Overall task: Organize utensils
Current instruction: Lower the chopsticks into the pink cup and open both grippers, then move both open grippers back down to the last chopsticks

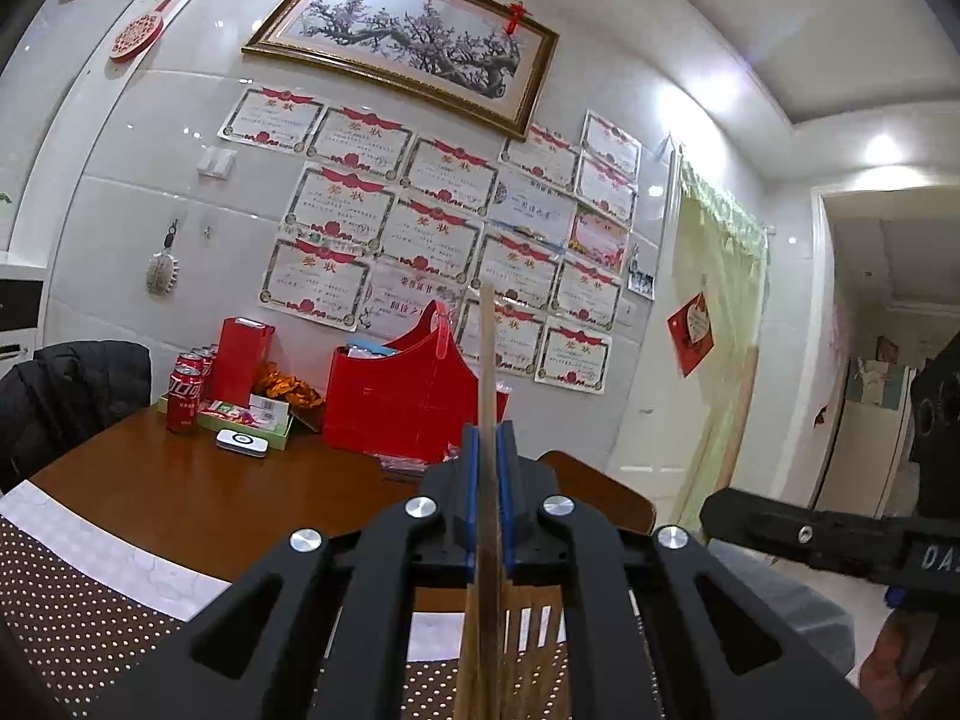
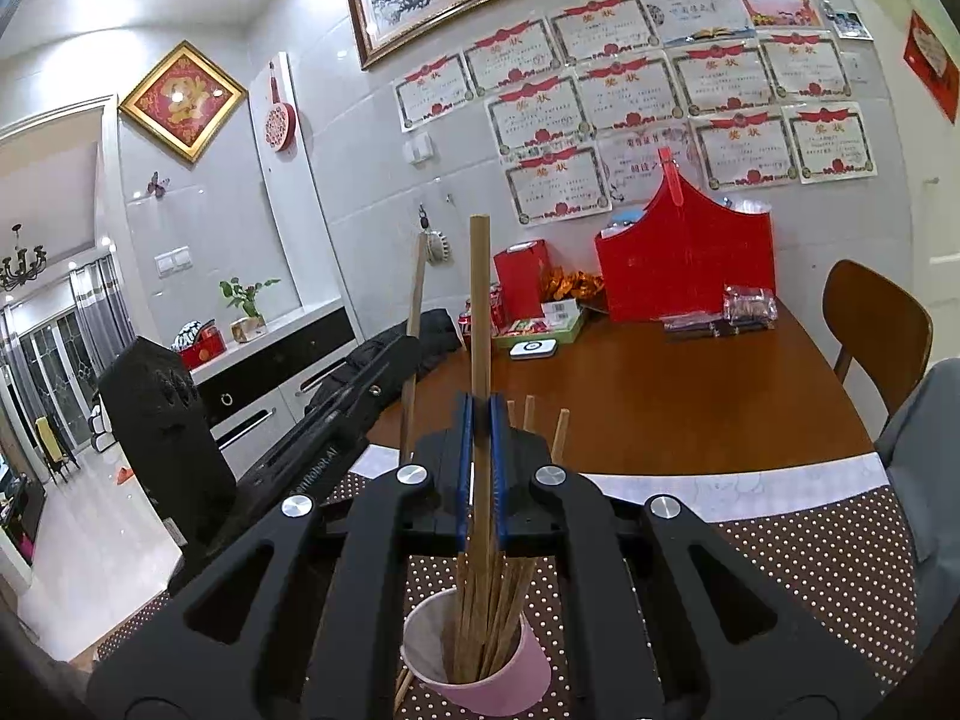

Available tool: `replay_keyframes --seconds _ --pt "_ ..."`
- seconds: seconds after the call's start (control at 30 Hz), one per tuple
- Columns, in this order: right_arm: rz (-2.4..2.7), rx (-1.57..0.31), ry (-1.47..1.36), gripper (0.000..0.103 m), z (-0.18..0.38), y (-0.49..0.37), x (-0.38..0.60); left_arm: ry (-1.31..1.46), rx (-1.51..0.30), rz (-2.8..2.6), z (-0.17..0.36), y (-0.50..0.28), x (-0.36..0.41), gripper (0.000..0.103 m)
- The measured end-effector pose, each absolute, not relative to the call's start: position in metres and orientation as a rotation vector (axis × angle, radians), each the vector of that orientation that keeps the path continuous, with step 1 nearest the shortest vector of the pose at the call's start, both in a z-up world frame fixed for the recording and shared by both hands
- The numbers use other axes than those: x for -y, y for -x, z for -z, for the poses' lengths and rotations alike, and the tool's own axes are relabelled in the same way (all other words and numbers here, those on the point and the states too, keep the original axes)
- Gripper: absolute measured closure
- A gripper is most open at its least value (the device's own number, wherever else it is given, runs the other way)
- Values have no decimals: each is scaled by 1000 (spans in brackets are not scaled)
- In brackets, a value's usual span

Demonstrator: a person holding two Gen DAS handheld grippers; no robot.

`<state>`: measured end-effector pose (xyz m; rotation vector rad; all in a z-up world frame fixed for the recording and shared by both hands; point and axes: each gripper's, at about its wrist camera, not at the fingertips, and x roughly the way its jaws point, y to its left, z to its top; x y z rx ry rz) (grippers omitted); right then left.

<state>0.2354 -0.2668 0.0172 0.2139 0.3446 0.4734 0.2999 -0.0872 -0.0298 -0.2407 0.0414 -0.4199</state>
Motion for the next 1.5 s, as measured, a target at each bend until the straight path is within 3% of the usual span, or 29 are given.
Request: replay_keyframes --seconds 0.37,0.4,0.43,0.47,0.5,0.53,0.8,1.17,1.5 --pt "-467 -428 -210 96 -7 -245 263 155 -122 411 39 -303 99 97" --pt "-470 -444 -218 96 -4 -247 264 144 -140 410 40 -304 99 95" --pt "-479 -469 -230 92 -2 -250 265 135 -159 413 40 -305 98 81" --pt "-479 -477 -243 66 -1 -252 267 133 -174 413 39 -306 97 70" --pt "-472 -474 -255 40 -1 -251 269 135 -181 403 38 -305 95 49" --pt "-451 -449 -276 8 -3 -249 274 136 -182 385 36 -304 92 37" --pt "-357 -405 -334 6 -12 -242 297 61 -203 339 15 -283 87 22" --pt "-320 -402 -298 6 -28 -226 290 -45 -307 248 12 -224 52 21" --pt "-296 -523 -235 6 3 -183 277 -125 -505 219 76 -188 13 21"
